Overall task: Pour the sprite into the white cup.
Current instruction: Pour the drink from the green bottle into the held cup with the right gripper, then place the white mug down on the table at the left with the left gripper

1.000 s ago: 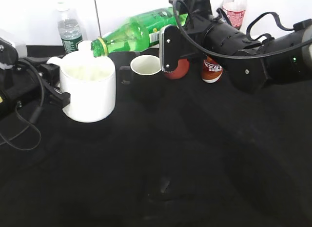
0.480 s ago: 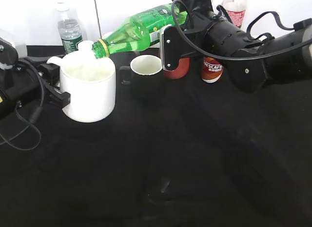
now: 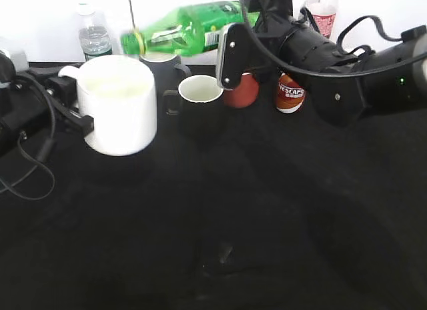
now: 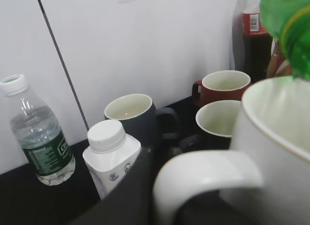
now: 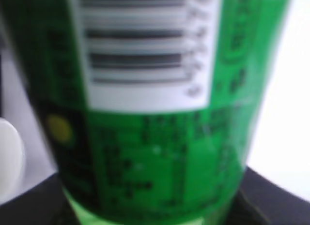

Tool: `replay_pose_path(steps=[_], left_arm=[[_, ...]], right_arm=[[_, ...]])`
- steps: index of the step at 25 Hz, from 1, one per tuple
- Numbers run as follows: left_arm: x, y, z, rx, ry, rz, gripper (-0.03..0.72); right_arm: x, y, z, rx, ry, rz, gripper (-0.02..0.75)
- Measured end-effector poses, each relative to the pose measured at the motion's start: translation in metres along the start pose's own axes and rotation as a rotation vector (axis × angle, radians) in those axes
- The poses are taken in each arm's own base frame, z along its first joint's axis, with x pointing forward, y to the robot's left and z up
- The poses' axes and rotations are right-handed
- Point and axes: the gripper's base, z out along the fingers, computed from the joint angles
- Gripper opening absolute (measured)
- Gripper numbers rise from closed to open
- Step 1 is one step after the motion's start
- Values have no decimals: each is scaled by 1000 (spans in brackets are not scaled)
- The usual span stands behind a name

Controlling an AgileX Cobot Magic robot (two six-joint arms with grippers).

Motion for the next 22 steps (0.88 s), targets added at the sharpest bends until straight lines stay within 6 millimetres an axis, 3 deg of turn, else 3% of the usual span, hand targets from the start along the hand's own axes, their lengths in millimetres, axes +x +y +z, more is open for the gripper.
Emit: replay_pose_path(steps=[3, 6, 10, 14, 17, 19, 22], left_arm=[[-4, 6, 0, -70, -43, -36, 59], [-5, 9, 0, -97, -69, -48, 59], [-2, 26, -3, -249, -56, -118, 59], [3, 81, -16, -477, -55, -133, 59], [2, 127, -14, -623, -102, -137, 59], [23, 144, 2, -652, -78, -191, 59], [68, 155, 44, -593, -8, -194, 59]], right_arm=[[-4, 16, 2, -45, -3, 133, 397], [-11, 16, 1, -43, -15, 387, 397], [-11, 16, 1, -44, -3, 887, 397], [-11, 16, 1, -45, 1, 1089, 397], [-11, 16, 1, -45, 3, 1160, 397], [-11, 16, 1, -45, 4, 1192, 397], [-11, 16, 1, -45, 4, 1199, 395]])
